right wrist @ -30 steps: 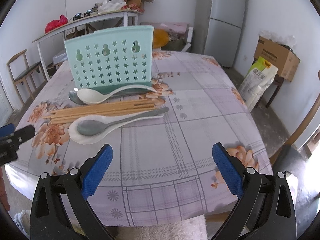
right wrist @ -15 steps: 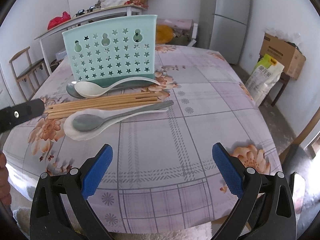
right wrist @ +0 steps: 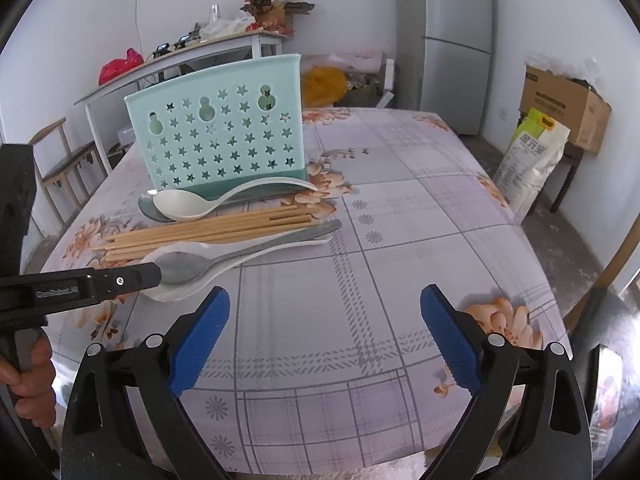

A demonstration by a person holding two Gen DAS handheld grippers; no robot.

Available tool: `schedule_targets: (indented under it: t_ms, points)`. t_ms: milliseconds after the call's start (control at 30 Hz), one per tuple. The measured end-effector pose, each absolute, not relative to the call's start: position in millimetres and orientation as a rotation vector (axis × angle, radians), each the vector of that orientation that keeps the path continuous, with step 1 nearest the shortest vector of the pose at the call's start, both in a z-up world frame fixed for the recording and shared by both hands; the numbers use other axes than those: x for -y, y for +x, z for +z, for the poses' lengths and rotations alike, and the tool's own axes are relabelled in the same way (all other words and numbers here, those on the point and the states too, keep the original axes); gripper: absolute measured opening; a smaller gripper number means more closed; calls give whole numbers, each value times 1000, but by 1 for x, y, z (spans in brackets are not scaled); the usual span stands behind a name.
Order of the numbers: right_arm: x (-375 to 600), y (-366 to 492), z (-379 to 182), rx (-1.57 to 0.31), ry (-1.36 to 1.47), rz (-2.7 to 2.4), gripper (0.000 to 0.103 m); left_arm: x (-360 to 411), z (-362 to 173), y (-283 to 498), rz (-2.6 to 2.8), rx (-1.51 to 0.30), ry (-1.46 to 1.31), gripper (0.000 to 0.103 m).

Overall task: Organize utensils
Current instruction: 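Reach the left tool to the white ceramic spoon and close on it, then carry the white ceramic spoon into the mint holder with left tool while right tool grasps a metal spoon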

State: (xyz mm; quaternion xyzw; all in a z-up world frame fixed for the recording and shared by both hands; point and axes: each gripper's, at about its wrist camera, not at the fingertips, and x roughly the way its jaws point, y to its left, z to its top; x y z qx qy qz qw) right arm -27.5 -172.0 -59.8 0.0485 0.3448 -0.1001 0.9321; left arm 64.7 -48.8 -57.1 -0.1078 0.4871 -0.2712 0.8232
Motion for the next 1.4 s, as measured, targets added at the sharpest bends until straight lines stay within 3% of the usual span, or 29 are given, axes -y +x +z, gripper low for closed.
schedule_targets:
  t_ms: [267, 533, 733, 900, 1067, 1400]
  points:
    - [170, -29, -59, -700, 95, -211, 90, 41, -46, 57, -572, -942, -174, 6]
    - [166, -32, -56, -689, 84, -222, 90, 53, -12, 17, -570, -616, 116, 1]
    - [162, -36, -54, -680, 71, -209, 89, 46, -11, 22, -559, -622, 73, 1]
    - [143, -37, -53, -670, 16, -108, 75, 34, -14, 29, -556, -676, -4, 1]
    - [105, -33, -59, -665, -114, 43, 53, 23, -20, 38, -553, -721, -76, 1]
    - [65, -14, -85, -731, -343, 155, 28, 15, -24, 46, -571, -739, -126, 1]
